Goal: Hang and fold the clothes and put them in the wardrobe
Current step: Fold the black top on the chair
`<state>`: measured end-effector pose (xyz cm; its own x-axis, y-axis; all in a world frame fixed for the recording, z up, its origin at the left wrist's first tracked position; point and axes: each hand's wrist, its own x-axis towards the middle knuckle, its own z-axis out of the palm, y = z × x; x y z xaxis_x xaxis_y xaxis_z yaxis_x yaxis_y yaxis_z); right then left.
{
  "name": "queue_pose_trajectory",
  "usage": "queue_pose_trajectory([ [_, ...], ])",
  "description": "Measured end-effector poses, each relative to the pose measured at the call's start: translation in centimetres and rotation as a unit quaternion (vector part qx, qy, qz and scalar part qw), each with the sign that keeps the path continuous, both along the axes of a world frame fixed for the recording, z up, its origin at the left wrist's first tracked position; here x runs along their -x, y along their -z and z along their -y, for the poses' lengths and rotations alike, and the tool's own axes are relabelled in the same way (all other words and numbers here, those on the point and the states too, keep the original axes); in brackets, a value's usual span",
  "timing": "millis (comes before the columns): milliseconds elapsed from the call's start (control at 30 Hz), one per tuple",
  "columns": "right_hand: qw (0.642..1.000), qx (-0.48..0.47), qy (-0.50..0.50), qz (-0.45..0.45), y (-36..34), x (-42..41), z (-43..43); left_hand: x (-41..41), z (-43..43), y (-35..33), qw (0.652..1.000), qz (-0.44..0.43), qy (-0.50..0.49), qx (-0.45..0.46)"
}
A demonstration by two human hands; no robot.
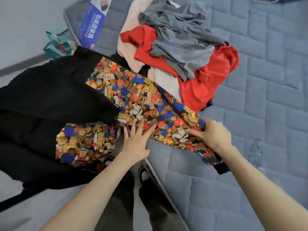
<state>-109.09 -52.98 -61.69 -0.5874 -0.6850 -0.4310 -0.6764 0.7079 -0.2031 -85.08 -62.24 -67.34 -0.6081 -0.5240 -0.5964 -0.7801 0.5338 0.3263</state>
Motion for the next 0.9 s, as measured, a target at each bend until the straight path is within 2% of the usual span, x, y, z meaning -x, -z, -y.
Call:
queue_pose_trajectory([
  [133, 0.990, -0.125, 0.048, -0.040, 2.0, 3.5, -5.5, 2.5, -2.5, 0.5, 0.997, 0.050, 0.034, -0.040],
  [233, 0.977, -0.115, 0.163, -0.078, 4.0, 4.0, -9.9, 3.8, -4.3, 1.0, 1.000, 0.013, 0.020, -0.010],
  [300, 0.959, -0.040, 0.280, 0.001, 5.0, 3.6, -11.3, 4.7, -4.8, 1.2, 0.999, -0.012, 0.034, 0.021],
  [367, 0.909, 0.048, 0.392, 0.133, 5.8, 3.3, -11.9, 5.7, -5.1, 1.6, 0.998, -0.007, 0.059, 0.024],
  [433, 0.866, 0.081, 0.449, 0.205, 6.5, 3.2, -12.3, 6.7, -5.3, 1.9, 0.998, 0.015, 0.068, 0.014],
  [500, 0.889, 0.064, 0.412, 0.192, 7.2, 3.1, -12.7, 7.5, -5.3, 2.3, 0.997, 0.038, 0.074, 0.007],
  [567, 0.921, 0.092, 0.342, 0.162, 7.7, 3.5, -13.0, 8.1, -5.4, 2.5, 0.996, 0.052, 0.072, 0.011],
  [633, 0.917, 0.167, 0.326, 0.155, 7.7, 4.0, -12.9, 8.4, -5.6, 2.5, 0.996, 0.051, 0.054, 0.043],
  [700, 0.876, 0.233, 0.386, 0.170, 7.1, 4.4, -12.4, 8.3, -5.7, 2.5, 0.994, 0.048, 0.055, 0.085],
  [767, 0.840, 0.258, 0.451, 0.155, 6.6, 4.7, -12.1, 8.4, -5.7, 2.6, 0.994, 0.030, 0.056, 0.093],
  [900, 0.772, 0.230, 0.585, 0.098, 5.0, 4.3, -12.3, 9.1, -5.9, 2.0, 1.000, -0.004, 0.026, 0.014],
])
